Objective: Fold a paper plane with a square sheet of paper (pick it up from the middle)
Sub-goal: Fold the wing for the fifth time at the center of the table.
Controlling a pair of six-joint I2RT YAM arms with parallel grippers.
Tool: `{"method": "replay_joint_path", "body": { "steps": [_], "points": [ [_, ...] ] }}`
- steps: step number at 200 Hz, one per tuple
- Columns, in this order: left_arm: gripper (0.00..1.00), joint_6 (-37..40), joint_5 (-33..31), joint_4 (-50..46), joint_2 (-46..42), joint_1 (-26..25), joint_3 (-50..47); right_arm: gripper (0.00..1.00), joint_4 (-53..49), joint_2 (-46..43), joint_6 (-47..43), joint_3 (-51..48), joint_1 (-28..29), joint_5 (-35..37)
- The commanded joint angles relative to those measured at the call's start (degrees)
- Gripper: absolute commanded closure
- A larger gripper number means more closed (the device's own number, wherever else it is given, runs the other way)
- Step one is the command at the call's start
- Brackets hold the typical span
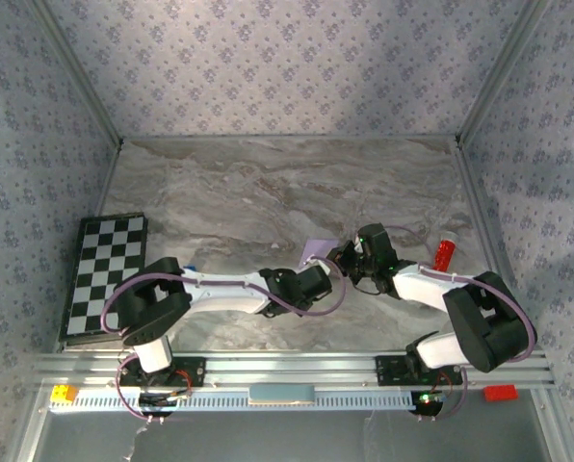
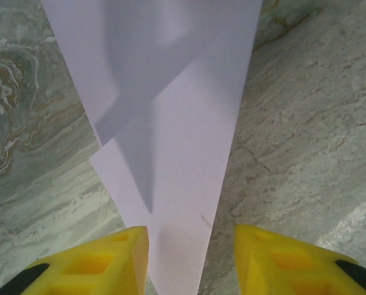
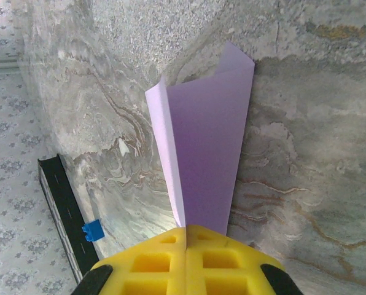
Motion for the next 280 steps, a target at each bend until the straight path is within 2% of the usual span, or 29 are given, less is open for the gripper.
{"method": "replay_joint_path", "body": {
  "steps": [1,103,140,159,190,222,243,280],
  "points": [
    [0.61,1.8,-1.9,0.3,1.3,-0.4,1.7,0.96,-1.6,-1.1,0.6,-0.3,0.1,1.0],
    [0.87,2.5,-3.2,-0.2,3.2,-0.4,2.2,0.95,-1.7,-1.1,0.5,-0.5,-0.1,0.9],
    [0.93,2.1,-3.1,0.0,3.2,-0.4,2.1,0.95,-1.9,-1.1,0.5,-0.9,-0.3,1.1],
    [0.96,2.1,-3.0,0.0,3.4,-0.4,2.1,0.92,-2.1,-1.1,0.3,-0.9,-0.4,1.2],
    [1.00,1.2,-2.7,-0.1,4.1,-0.3,2.1,0.83,-6.8,-3.0,-2.4,0.1,-1.0,2.2],
    [1.00,-0.8,2.6,1.1,4.5,0.9,1.4,0.64,-18.1,-8.9,-7.0,1.1,-2.7,6.2],
    [1.00,-2.2,6.9,2.6,4.3,2.4,0.6,0.59,-21.0,-12.8,-8.5,-0.2,-4.9,6.5],
    [1.00,-3.6,16.9,6.4,3.2,6.0,-1.2,0.58,-23.6,-17.4,-10.5,-1.7,-6.8,5.5]
  ]
}}
